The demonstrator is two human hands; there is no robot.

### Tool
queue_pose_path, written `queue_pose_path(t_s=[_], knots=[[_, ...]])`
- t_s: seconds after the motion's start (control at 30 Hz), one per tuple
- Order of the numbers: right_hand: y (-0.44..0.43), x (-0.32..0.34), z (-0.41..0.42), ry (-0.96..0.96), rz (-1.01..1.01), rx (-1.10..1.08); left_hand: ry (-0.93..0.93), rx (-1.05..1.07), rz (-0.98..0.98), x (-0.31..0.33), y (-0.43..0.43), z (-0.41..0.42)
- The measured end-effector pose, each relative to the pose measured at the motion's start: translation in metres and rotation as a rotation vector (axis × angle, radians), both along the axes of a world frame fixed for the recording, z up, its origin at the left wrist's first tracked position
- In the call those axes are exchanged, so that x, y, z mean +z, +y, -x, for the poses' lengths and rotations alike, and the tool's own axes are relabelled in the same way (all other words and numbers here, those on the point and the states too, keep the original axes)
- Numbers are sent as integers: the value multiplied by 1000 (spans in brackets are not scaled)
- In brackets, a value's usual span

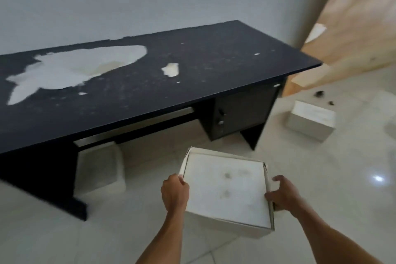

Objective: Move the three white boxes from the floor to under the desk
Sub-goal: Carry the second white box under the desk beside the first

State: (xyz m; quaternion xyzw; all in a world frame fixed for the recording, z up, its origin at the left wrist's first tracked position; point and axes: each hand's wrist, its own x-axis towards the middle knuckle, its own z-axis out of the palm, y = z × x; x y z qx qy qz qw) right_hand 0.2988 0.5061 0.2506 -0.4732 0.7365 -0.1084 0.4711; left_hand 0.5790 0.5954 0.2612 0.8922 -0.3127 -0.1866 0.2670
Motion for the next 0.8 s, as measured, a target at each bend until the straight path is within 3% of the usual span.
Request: queue_pose_path(t_s=[0.13, 0.3, 0.57, 0.8], knots=[[25, -71, -105, -65, -127, 225, -87, -7, -14, -61, 37, -101], [42, -157, -187, -84, -96, 389, -124, 20, -38, -160, 50, -184], [-4, -252, -254, 37, 42, 550, -49, 90, -3, -288, 40, -236], [-33, -295, -284, 112, 117, 613, 19, 191, 44, -341, 28, -249]])
